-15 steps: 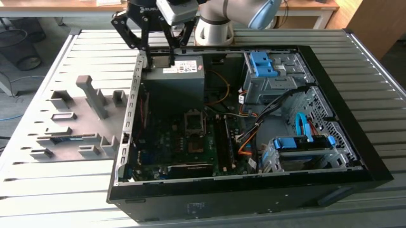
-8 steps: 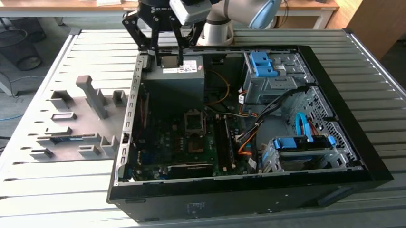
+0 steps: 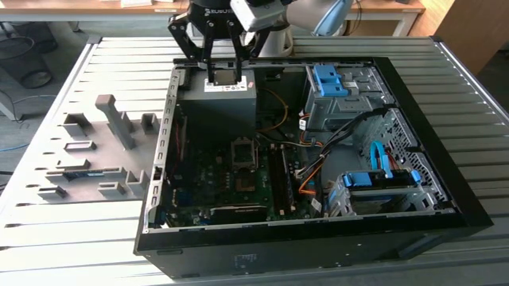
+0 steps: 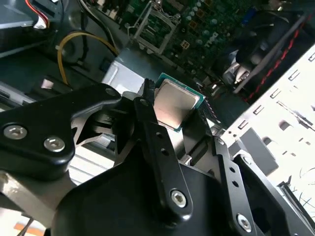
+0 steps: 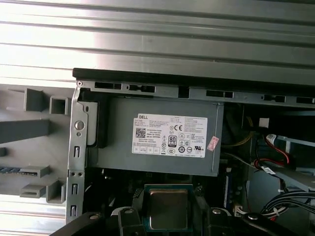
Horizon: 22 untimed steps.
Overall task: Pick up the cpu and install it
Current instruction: 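Pick up the cpu and move it towards the insertion slot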
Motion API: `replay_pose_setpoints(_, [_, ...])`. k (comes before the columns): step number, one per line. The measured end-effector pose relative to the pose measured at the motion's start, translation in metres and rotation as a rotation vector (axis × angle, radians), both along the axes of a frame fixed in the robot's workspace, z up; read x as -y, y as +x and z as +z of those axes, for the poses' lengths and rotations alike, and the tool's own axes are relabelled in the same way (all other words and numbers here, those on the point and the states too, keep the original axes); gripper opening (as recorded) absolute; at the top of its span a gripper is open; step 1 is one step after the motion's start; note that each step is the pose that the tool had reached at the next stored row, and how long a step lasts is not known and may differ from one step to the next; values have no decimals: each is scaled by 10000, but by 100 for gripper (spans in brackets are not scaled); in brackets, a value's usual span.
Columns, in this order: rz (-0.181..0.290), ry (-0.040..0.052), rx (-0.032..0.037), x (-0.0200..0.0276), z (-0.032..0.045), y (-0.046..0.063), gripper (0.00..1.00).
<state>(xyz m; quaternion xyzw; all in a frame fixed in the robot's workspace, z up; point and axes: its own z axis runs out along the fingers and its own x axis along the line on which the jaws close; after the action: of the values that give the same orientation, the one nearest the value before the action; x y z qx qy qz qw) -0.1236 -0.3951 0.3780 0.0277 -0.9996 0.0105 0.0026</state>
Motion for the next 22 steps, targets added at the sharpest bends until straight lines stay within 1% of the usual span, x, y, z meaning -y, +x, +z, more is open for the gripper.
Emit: replay_pose_setpoints(22, [1,1,-15,0,-4,478,47])
